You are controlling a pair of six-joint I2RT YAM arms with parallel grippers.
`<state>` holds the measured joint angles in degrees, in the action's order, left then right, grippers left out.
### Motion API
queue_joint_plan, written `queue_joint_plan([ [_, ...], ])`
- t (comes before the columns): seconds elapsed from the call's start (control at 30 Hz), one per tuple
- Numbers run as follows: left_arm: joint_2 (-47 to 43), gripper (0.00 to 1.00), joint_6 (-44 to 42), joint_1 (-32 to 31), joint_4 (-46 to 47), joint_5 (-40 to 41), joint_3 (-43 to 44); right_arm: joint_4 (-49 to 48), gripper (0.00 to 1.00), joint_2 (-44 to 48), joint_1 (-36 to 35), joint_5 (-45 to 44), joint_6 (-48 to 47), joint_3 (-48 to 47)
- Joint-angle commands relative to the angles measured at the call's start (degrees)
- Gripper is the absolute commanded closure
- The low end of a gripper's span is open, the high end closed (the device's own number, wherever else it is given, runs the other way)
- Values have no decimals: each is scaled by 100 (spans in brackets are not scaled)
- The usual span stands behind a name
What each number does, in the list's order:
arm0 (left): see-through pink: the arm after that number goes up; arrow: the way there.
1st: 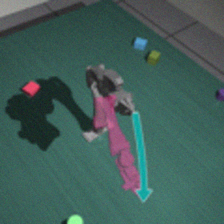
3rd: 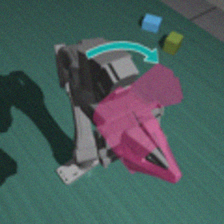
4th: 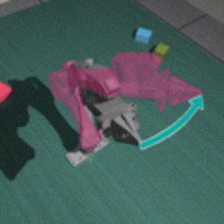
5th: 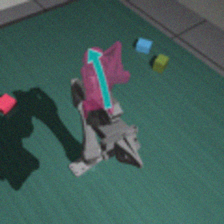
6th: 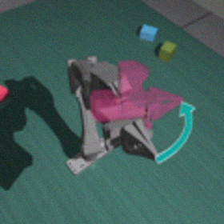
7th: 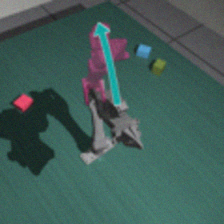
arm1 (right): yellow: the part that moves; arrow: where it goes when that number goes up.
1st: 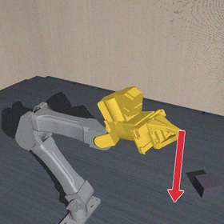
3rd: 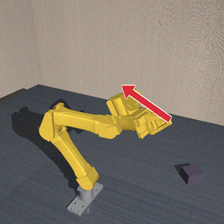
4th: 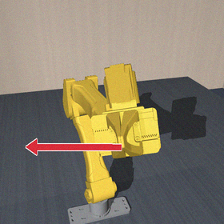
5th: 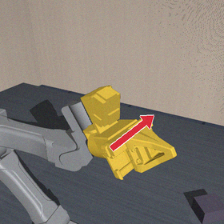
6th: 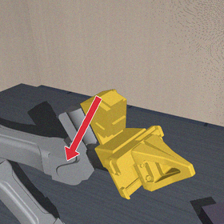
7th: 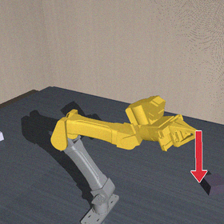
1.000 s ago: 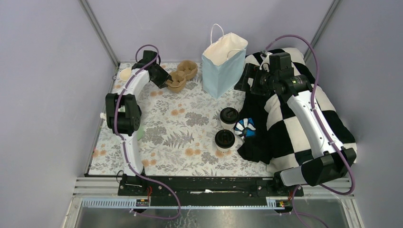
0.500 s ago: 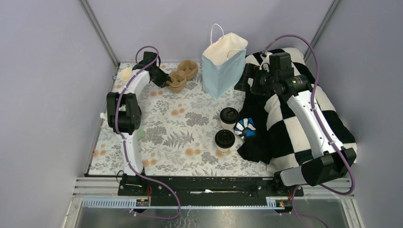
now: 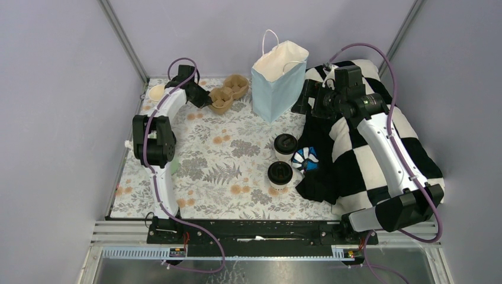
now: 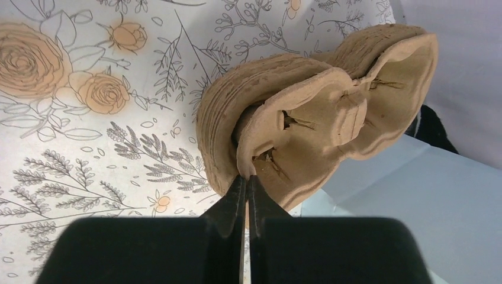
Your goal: Pack the takeout coffee
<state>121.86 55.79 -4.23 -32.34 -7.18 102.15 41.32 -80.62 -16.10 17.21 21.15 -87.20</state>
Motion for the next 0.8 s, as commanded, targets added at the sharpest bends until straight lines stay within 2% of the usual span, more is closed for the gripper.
queue_joint_plan([
  [0.0, -377, 100, 399, 107, 573, -301, -363, -121, 3, 72, -85, 32, -130, -157],
  [0.13, -384, 100, 730, 167, 934, -637, -638, -115, 3, 111, -111, 3, -161, -128],
  [0.2, -417, 96, 804, 168, 1150, -720, -797, -114, 3, 137, -119, -6, -176, -122],
  [0.33, -480, 81, 878, 176, 1484, -684, -1044, -109, 3, 182, -117, -25, -188, -97],
  [0.47, -443, 80, 853, 177, 1558, -653, -1056, -117, 3, 211, -121, -18, -190, -78],
  [0.57, -409, 85, 804, 177, 1482, -637, -970, -116, 3, 222, -130, -8, -190, -78],
  [0.63, -449, 97, 802, 177, 1409, -534, -958, -124, 3, 229, -130, -7, -181, -67],
  [0.67, -490, 100, 794, 177, 1386, -504, -962, -124, 3, 226, -130, -7, -181, -69],
  [0.77, -663, 100, 824, 196, 1399, -490, -993, -121, 3, 237, -130, -7, -172, -76],
])
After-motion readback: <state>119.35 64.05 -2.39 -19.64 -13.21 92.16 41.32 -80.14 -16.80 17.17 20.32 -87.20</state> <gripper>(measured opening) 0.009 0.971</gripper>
